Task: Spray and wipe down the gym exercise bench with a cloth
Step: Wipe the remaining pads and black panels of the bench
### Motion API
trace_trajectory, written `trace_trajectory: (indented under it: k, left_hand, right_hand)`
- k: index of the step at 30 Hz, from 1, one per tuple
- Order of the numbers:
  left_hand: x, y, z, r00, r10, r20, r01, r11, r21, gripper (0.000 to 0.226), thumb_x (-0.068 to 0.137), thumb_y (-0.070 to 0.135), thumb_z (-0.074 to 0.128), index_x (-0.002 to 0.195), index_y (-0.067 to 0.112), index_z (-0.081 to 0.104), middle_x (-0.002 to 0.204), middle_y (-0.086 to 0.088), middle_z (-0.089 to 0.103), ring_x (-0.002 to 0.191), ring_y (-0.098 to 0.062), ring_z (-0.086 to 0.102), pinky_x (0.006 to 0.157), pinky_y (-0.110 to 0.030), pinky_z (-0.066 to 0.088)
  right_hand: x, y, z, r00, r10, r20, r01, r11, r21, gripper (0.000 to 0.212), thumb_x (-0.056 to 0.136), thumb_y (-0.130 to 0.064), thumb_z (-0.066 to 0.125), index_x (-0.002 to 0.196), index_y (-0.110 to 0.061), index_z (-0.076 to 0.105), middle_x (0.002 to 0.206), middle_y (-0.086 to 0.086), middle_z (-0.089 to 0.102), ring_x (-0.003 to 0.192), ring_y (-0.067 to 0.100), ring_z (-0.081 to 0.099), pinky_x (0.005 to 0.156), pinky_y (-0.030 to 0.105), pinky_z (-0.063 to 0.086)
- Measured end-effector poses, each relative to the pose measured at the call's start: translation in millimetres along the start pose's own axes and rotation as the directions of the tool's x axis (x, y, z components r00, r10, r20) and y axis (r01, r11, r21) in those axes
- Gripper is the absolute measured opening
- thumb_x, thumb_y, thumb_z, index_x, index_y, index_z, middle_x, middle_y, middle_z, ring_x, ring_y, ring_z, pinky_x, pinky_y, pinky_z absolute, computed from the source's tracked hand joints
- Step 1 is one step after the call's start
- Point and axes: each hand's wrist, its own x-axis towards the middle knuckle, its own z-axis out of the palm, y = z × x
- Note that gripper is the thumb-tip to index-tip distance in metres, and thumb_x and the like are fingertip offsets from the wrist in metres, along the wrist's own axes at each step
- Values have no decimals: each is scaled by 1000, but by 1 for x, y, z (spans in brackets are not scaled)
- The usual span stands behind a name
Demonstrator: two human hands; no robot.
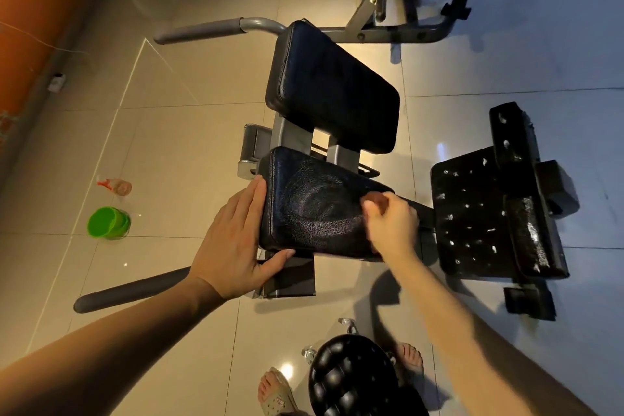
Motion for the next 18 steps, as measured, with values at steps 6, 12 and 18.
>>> trace_trajectory:
  k: [6, 12, 18]
  left_hand:
    - [0, 0, -2, 1000, 13, 0, -13, 1000, -25, 105, 90, 70, 46, 163, 5, 9, 168, -16, 20, 150, -30, 29, 124, -43, 27]
    - [-1, -2, 0, 1000, 17, 8, -17, 1000, -16, 104, 91, 67, 49, 163, 7, 6, 167, -15, 20, 150, -30, 29, 124, -43, 27]
    - [0, -2, -1, 1000, 17, 20, -17, 999, -38, 109, 87, 63, 59, 164, 8, 5, 168, -13, 18, 151, -29, 26, 124, -44, 27]
  right_hand:
    - [-75, -50, 18, 897, -421, 138, 384, 894, 229, 8, 97, -22, 68, 102, -18, 71, 94, -10, 64, 86, 2, 60, 72, 13, 47]
    - [-2, 20, -5, 998, 58, 19, -58, 998, 7, 10, 97, -24, 66, 101, -16, 70, 89, -1, 64, 96, 28, 65, 81, 35, 51]
    - [-62, -42, 21, 928, -345, 141, 316, 929, 193, 19, 99, -33, 62, 105, -17, 69, 97, -5, 65, 90, 12, 60, 72, 23, 48]
